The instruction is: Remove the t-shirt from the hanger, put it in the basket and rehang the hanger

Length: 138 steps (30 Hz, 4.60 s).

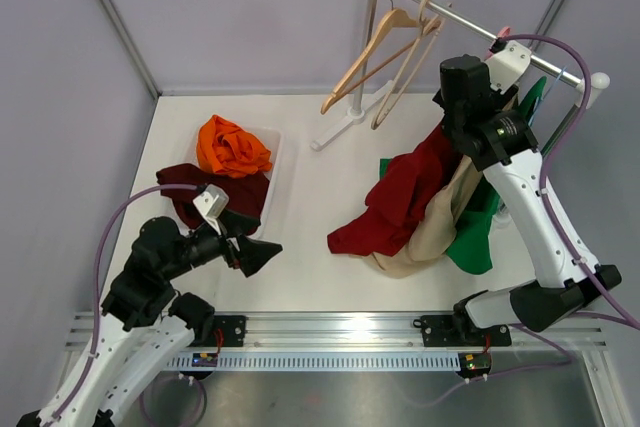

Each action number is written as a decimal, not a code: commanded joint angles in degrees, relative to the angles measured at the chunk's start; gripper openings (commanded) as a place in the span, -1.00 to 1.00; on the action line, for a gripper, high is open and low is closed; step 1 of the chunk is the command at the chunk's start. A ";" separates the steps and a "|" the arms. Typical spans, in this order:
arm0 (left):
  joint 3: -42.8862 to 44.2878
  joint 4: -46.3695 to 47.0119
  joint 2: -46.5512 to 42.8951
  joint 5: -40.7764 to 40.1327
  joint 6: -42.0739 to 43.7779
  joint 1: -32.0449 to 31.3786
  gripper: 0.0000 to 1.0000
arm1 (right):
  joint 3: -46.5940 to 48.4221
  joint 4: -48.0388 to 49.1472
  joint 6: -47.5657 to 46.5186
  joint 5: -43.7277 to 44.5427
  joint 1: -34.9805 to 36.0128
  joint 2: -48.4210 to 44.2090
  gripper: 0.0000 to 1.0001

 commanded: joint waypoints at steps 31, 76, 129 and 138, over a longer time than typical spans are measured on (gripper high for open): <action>0.30 0.70 2.36 -0.46 0.42 -3.06 0.98 | 3.86 13.54 -5.29 -1.27 -7.44 2.09 -1.00; 20.68 8.78 33.55 -46.69 -1.42 -47.80 0.98 | -13.63 20.94 2.16 26.41 36.41 -7.23 -1.00; 19.54 33.83 42.61 -74.10 16.06 -56.96 0.98 | -11.70 18.92 -5.83 -26.66 34.22 -29.82 -1.00; 25.60 39.46 48.32 -68.65 19.93 -45.18 0.98 | -12.58 22.96 -5.31 -40.01 34.13 -33.25 -1.00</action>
